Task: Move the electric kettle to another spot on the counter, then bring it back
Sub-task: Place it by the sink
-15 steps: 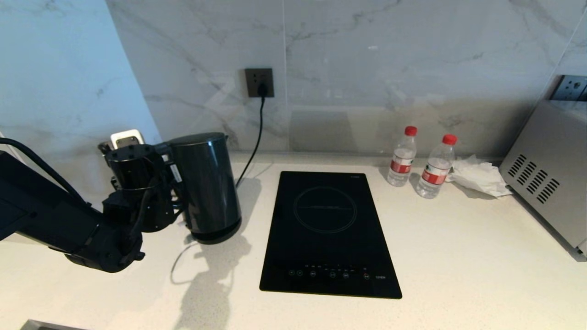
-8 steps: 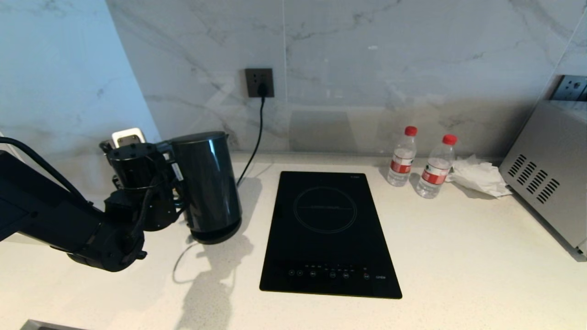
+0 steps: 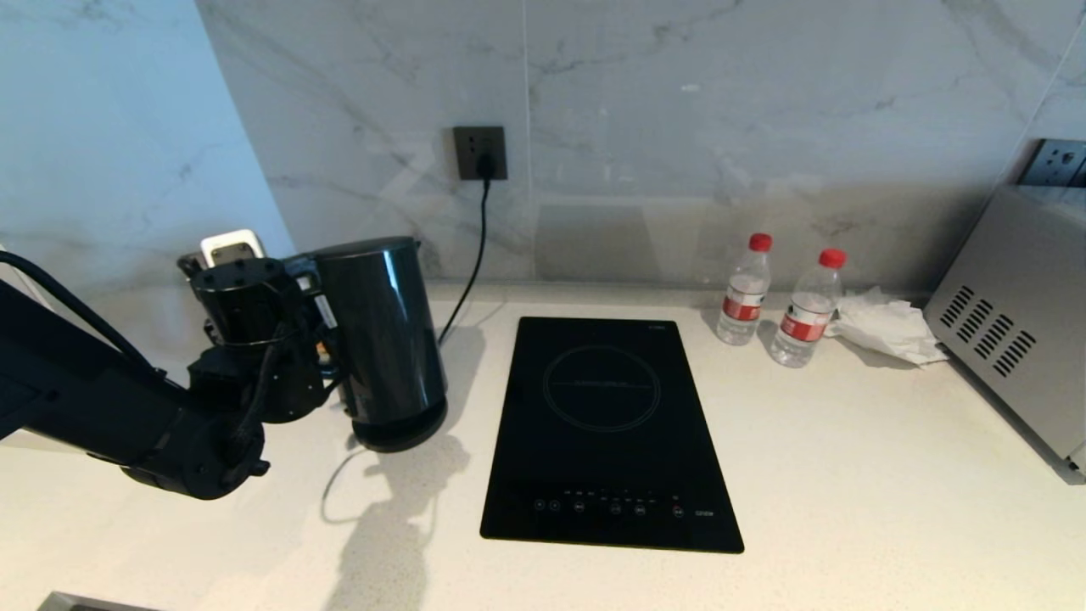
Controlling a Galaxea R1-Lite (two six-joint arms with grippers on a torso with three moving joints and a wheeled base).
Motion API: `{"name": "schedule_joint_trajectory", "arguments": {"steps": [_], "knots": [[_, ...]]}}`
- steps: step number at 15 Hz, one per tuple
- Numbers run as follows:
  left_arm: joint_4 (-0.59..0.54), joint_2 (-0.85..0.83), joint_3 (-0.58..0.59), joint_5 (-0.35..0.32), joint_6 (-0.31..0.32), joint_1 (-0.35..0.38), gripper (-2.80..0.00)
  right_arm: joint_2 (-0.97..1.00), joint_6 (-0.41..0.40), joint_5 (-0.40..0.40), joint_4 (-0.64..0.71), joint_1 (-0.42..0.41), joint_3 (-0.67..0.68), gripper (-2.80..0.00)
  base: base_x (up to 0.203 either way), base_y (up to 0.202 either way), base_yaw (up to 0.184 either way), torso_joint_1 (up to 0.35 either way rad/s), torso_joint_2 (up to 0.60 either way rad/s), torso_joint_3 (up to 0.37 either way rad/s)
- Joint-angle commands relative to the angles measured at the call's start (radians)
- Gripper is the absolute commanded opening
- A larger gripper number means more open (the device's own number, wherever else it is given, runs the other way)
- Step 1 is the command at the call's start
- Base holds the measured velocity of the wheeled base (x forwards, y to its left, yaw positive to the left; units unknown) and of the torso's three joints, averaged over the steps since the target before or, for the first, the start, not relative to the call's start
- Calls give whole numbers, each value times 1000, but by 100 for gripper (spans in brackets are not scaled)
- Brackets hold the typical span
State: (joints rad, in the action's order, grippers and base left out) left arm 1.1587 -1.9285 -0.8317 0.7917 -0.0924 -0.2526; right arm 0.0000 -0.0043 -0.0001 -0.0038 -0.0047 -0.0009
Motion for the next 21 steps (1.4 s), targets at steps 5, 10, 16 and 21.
{"name": "schedule_joint_trajectory", "arguments": {"steps": [5, 10, 16, 21], "knots": [[-21, 59, 5, 4, -1, 7, -280, 0, 0, 0, -1, 0, 1, -280, 0, 0, 0, 0, 0, 0], [-16, 65, 31, -9, -7, 32, -280, 0, 0, 0, -1, 0, 1, -280, 0, 0, 0, 0, 0, 0], [-14, 62, 32, -20, -10, 85, -280, 0, 0, 0, -1, 0, 1, -280, 0, 0, 0, 0, 0, 0], [-14, 75, 60, -66, -13, 129, -280, 0, 0, 0, -1, 0, 0, -280, 0, 0, 0, 0, 0, 0]]}}
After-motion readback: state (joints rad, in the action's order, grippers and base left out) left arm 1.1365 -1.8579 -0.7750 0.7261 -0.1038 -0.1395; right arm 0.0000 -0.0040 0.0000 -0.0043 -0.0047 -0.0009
